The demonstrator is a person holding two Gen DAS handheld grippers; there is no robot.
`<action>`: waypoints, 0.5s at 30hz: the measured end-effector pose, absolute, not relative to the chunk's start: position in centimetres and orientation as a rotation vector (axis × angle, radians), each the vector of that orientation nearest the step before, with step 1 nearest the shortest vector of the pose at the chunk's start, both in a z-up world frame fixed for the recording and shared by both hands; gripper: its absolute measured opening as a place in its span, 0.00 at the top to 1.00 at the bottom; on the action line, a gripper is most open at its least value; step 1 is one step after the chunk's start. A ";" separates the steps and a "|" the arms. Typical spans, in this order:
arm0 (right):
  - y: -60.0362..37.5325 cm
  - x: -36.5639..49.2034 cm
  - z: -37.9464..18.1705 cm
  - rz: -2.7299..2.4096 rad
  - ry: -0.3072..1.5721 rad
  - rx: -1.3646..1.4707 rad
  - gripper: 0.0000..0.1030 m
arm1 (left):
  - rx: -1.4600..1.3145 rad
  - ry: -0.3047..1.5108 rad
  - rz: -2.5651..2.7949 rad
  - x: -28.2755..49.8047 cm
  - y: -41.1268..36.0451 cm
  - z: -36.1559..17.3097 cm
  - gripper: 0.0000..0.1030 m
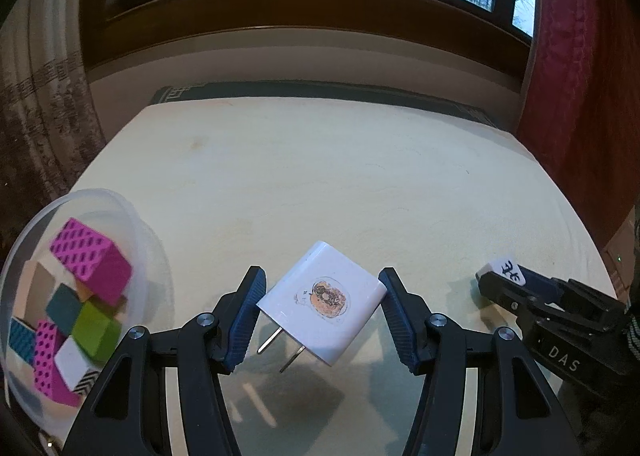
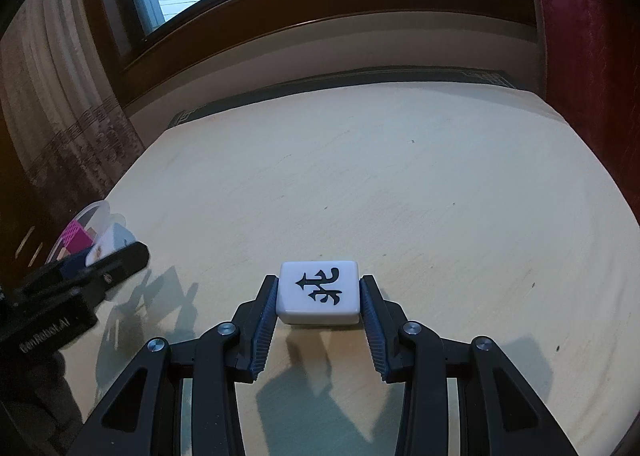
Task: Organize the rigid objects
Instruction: 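Carry the charger into the clear bowl and release with the left tool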
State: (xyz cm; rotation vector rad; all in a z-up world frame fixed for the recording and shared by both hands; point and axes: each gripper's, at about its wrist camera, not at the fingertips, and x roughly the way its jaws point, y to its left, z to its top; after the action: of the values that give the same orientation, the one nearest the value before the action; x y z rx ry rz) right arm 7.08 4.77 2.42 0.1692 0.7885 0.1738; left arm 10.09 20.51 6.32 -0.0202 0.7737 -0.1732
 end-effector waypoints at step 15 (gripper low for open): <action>6.0 6.3 2.3 0.201 0.799 0.157 0.59 | -0.080 0.706 -0.082 7.5 27.0 8.7 0.42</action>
State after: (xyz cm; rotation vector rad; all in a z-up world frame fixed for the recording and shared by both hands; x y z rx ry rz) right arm 6.29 5.95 2.32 0.1574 0.7993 0.2014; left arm 7.55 26.98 8.67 -0.0804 0.7056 -0.0819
